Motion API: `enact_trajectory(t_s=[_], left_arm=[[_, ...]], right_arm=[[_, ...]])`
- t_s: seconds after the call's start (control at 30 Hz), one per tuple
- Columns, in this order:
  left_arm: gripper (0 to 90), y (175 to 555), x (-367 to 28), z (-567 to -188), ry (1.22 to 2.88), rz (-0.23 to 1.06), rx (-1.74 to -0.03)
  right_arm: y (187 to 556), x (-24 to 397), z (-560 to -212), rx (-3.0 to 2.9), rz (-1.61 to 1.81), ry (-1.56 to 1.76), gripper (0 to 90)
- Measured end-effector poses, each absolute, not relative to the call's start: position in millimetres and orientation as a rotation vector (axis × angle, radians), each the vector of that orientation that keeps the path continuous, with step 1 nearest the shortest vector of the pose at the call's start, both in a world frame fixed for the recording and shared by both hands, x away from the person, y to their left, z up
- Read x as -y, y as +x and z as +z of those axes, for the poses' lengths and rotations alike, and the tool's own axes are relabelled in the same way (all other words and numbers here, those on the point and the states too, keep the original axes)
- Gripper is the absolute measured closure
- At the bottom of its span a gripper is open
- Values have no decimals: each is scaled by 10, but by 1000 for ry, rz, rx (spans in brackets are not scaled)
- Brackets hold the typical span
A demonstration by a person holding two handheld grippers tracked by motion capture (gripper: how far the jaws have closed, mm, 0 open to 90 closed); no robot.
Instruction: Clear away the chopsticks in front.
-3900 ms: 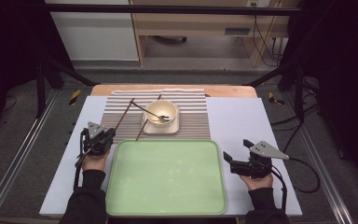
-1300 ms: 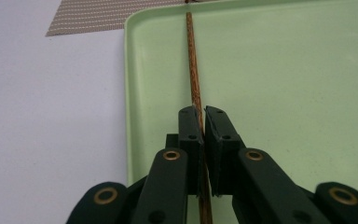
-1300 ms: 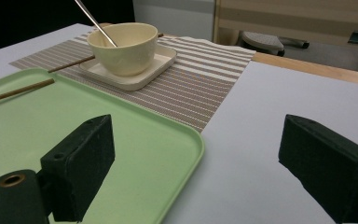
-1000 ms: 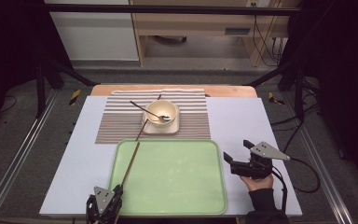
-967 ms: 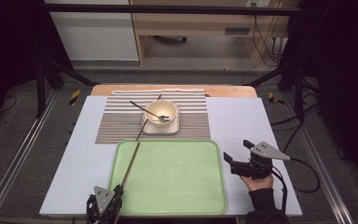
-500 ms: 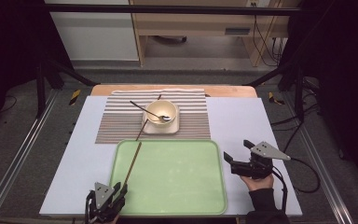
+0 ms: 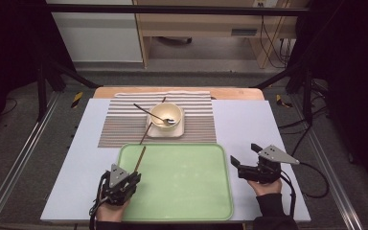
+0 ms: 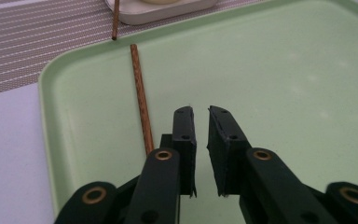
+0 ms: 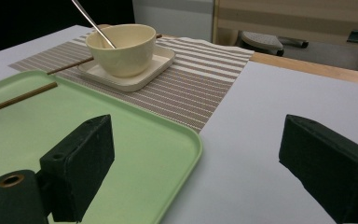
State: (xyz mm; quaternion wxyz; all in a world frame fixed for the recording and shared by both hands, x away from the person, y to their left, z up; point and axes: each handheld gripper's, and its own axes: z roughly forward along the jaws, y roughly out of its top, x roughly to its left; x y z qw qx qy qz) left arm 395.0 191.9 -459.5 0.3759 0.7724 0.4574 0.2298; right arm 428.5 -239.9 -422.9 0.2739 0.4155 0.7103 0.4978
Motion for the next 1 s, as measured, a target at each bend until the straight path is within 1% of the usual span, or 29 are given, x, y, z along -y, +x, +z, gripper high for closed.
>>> enact_trajectory(t_s=[0.13,0.23,0.37,0.63,1.0], left_arm=[[893,4044,-1892,-4656,2034,599,-1179],[895,4081,-1866,-4694,2066,606,-1196],[895,4111,-1881,-4722,2069,622,-1234],[896,4132,-1953,-4747,2042,616,-1283],[896,4123,-1994,-4728,2005,657,-1334]], right_arm=[[4287,2397,-4231,-1912,1338,1118,105],[4289,2396,-4233,-1913,1335,1118,106],[4287,2393,-4232,-1912,1337,1118,105],[4290,2386,-4237,-1916,1334,1116,106],[4290,2391,-4236,-1917,1332,1115,107]])
